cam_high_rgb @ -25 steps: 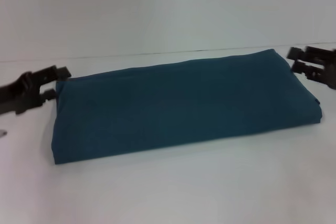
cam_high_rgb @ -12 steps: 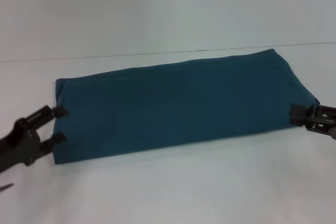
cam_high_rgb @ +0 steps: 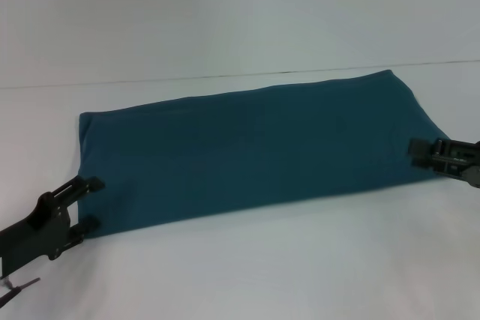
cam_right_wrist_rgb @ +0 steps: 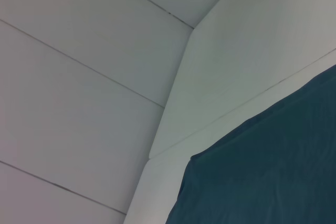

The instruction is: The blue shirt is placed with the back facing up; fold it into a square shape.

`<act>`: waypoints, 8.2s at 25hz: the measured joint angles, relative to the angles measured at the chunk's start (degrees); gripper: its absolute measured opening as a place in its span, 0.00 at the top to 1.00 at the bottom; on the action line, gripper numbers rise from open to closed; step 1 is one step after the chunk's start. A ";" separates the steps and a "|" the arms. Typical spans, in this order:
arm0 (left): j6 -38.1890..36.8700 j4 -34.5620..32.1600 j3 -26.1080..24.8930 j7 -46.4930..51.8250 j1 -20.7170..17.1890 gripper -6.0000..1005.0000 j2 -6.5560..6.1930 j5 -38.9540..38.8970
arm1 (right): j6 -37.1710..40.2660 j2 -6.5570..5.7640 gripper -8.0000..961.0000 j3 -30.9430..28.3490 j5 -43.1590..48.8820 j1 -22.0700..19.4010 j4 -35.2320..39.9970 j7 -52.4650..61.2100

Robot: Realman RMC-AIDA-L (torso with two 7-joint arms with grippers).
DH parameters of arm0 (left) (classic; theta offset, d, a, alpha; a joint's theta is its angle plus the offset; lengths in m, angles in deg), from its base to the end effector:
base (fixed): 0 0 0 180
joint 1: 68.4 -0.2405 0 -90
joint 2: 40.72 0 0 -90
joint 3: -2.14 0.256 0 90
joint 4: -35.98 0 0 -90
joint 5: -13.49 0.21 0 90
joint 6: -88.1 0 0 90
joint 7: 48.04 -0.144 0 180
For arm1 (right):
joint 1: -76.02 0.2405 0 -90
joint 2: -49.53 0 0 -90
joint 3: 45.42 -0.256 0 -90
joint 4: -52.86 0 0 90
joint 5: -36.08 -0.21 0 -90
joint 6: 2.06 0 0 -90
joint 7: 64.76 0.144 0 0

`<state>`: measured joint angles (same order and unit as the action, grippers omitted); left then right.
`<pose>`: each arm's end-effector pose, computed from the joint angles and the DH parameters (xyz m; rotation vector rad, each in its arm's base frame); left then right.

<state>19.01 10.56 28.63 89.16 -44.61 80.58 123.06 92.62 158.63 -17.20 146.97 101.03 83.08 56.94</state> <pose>-0.3448 0.3108 -0.0188 -1.4283 -2.2421 -1.1173 0.3226 0.3099 0.0786 -2.1623 1.7497 1.0410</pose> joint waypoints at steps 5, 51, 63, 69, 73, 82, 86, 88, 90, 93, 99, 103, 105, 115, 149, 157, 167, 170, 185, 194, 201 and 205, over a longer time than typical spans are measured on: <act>-2.44 -0.79 -0.56 0.84 -0.56 0.16 -0.29 0.06 | -0.03 0.03 0.38 0.00 0.00 0.00 0.02 0.00; 3.08 -3.86 3.01 16.57 3.40 0.16 -0.90 7.68 | 0.06 -0.05 0.38 -0.05 0.03 -0.85 -0.08 -0.41; 4.36 -3.99 4.08 16.35 4.71 0.16 -0.95 7.68 | 0.18 0.06 0.38 -0.22 0.03 -0.85 -0.08 -0.46; 5.77 -3.25 5.06 16.51 5.64 0.16 -1.09 7.68 | 0.32 0.06 0.38 -0.33 0.03 -0.85 -0.19 -0.48; 5.47 -3.66 5.91 16.43 6.08 0.21 -1.08 7.68 | 0.35 0.06 0.38 -0.37 0.03 -0.86 -0.48 -0.49; 5.16 -3.62 6.45 16.28 6.26 0.48 -1.20 7.68 | 0.51 0.06 0.38 -0.54 0.03 -1.10 -0.64 -0.57; 4.75 -3.71 6.53 15.96 6.26 0.57 -1.33 7.68 | 0.52 0.06 0.38 -0.57 0.03 -1.11 -0.63 -0.58; 4.38 -3.73 6.55 15.70 6.26 0.64 -1.46 7.67 | 0.52 0.06 0.38 -0.61 0.03 -1.11 -0.63 -0.58; 3.79 -3.83 6.56 15.33 6.26 0.71 -1.62 7.59 | 0.52 0.06 0.38 -0.63 0.03 -1.12 -0.63 -0.58; 2.42 -4.93 6.58 14.95 6.19 0.81 -1.84 7.55 | 0.52 0.06 0.38 -0.63 0.03 -1.11 -0.61 -0.58; -0.59 -7.58 6.24 14.50 5.08 0.95 -3.13 7.63 | 0.62 0.06 0.38 -0.63 -0.06 -1.12 -0.60 -0.39; -2.30 -10.20 6.07 14.45 3.68 0.95 -3.81 7.66 | 0.43 0.05 0.38 -0.71 -0.16 -1.29 -0.61 -0.07; -3.21 -11.40 5.67 14.43 2.83 0.95 -4.20 7.67 | 0.29 0.01 0.38 -0.84 -0.26 -1.42 -0.62 0.22; -6.14 -15.62 -0.15 14.17 -0.35 0.95 -5.79 11.25 | 0.31 0.26 0.38 -1.74 -0.47 -1.50 -1.33 1.33; -19.39 -21.21 -3.68 18.46 16.02 0.92 -9.52 13.22 | -0.55 0.41 0.38 -0.97 -0.10 -0.64 -1.39 0.91; -18.68 -20.44 5.12 18.45 25.74 0.91 -6.34 11.69 | -0.54 0.48 0.38 -0.89 0.61 -0.90 -1.39 0.61; -7.23 -18.39 20.21 17.46 32.87 0.89 2.30 11.43 | -1.15 0.61 0.38 -0.90 3.34 -0.77 -1.39 0.26; 0.68 -10.58 27.78 16.31 35.44 0.88 2.91 9.84 | -1.37 0.63 0.38 -0.90 3.81 -0.74 -1.39 0.25; 2.43 -2.10 31.98 2.42 37.31 0.85 3.11 -4.58 | -1.84 0.67 0.38 -0.80 4.44 -1.18 -1.48 0.21; -6.01 -5.12 30.92 -6.37 32.24 0.55 2.88 -17.10 | -2.26 0.67 0.38 -0.80 4.82 -0.91 -1.49 0.44; -11.35 -10.66 30.72 -10.23 26.66 0.32 2.64 -23.72 | -2.74 0.60 0.38 -0.81 5.20 -0.84 -1.49 0.64; -10.95 -11.02 30.68 -9.83 25.32 0.22 2.53 -23.94 | -2.74 0.58 0.38 -0.81 5.25 -0.85 -1.55 0.71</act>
<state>8.06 -0.47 59.31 79.32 -19.29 83.12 99.12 89.87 159.21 -18.00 152.22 100.19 81.53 57.65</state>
